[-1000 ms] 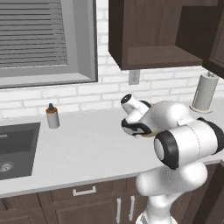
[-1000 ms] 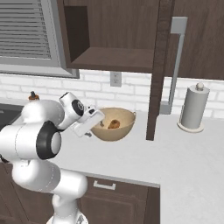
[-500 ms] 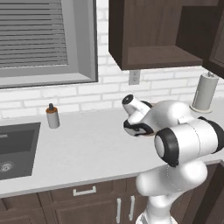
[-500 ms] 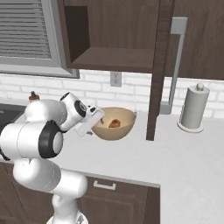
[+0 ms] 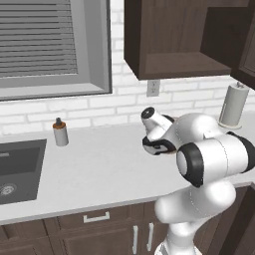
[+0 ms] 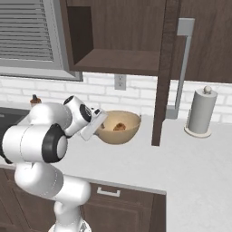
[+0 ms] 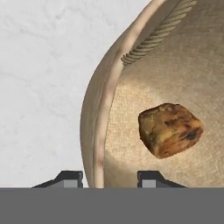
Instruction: Open the cabinet, pick up the bread from the cabinet and place it in the basket. Then move the basket to the dining counter.
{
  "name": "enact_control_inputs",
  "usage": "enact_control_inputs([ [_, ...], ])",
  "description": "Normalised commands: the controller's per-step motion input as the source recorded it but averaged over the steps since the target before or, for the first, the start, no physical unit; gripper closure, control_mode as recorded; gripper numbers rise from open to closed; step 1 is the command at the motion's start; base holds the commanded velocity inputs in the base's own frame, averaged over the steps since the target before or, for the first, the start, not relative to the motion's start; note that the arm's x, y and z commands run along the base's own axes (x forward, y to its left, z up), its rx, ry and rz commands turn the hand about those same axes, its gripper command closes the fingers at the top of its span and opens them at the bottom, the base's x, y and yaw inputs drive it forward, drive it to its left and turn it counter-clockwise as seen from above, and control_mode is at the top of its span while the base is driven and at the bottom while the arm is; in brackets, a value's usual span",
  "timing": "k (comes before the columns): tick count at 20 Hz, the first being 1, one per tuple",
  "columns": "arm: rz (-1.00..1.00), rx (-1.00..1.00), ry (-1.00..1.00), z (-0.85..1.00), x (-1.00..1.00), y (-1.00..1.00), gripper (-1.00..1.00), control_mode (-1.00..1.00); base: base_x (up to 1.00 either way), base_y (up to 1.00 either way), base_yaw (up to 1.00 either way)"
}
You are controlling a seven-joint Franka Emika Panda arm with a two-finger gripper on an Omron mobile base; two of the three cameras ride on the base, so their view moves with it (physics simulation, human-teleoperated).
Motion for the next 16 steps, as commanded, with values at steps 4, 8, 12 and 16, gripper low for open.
enact_control_inputs([
  [4, 0.01, -0.04, 0.09, -0.36, 0.0, 0.06, 1.0, -1.0, 0.0, 0.0, 0.0],
  [8, 0.04, 0.01, 0.04, -0.05, -0.12, 0.03, 1.0, -1.0, 0.0, 0.0, 0.0],
  [12, 0.03, 0.0, 0.02, 0.53, -0.64, 0.06, 1.0, -1.0, 0.0, 0.0, 0.0],
  [16, 0.04, -0.03, -0.01, 0.84, -0.82, 0.17, 1.0, -1.0, 0.0, 0.0, 0.0],
])
